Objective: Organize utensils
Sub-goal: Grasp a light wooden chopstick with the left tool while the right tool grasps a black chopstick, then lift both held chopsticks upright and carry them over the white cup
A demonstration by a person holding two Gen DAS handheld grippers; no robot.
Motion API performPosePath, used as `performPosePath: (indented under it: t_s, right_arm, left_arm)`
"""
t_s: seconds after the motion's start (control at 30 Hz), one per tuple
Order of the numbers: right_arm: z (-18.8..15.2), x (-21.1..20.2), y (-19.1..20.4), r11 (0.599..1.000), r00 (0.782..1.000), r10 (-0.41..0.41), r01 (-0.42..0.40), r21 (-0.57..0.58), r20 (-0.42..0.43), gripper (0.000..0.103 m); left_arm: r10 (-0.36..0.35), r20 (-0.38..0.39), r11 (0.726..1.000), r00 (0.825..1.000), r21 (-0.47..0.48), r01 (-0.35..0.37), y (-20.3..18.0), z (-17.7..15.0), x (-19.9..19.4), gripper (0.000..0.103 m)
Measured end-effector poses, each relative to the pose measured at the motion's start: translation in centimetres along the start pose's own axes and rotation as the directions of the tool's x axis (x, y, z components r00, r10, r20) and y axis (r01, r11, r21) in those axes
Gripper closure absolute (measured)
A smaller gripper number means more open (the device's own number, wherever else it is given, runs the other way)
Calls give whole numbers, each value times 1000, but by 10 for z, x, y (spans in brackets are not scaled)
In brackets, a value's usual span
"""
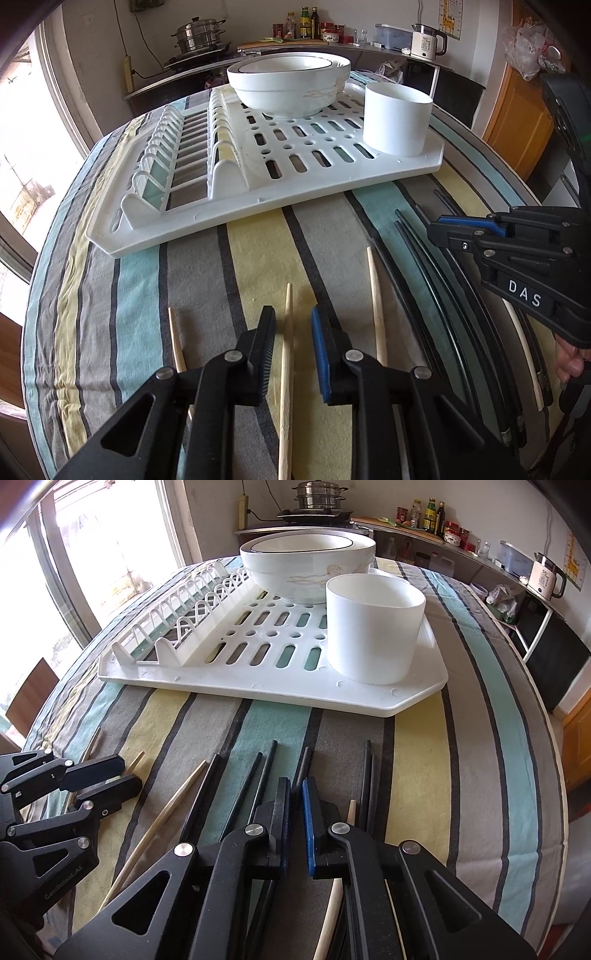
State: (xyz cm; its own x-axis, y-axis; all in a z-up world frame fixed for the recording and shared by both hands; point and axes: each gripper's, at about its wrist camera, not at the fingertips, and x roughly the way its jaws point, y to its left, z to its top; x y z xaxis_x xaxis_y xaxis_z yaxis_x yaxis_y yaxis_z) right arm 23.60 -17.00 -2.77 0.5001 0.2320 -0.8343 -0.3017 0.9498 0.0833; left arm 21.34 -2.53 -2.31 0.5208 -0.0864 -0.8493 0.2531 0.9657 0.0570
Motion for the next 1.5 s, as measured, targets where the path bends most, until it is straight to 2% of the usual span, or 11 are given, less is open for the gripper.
performPosePath:
  t_s: [0.1,0.3,0.6,1.17,1.5]
  right_arm:
    - [0,-9,0,1000,1000,19,-19,5,21,97]
    - [1,-34,-1,998,996,54,-55,10,76,97]
    - [3,-81,-3,995,980,92,-95,11,175,97]
    - [-2,-159,-1,991,923,133,-132,-26,361,98]
    - [19,-177,-14,993,893,114,-118,-17,436,98]
  left_arm:
    - [-5,0,1000,1000,-1,5,-1,0,0,97]
    - [-32,23,999,999,-20,32,2,-2,-11,97]
    - [-46,134,998,990,-43,52,10,2,-64,97]
    - [-50,327,996,944,-51,71,19,6,-155,98]
    - [-67,362,995,930,-45,90,16,33,-159,98]
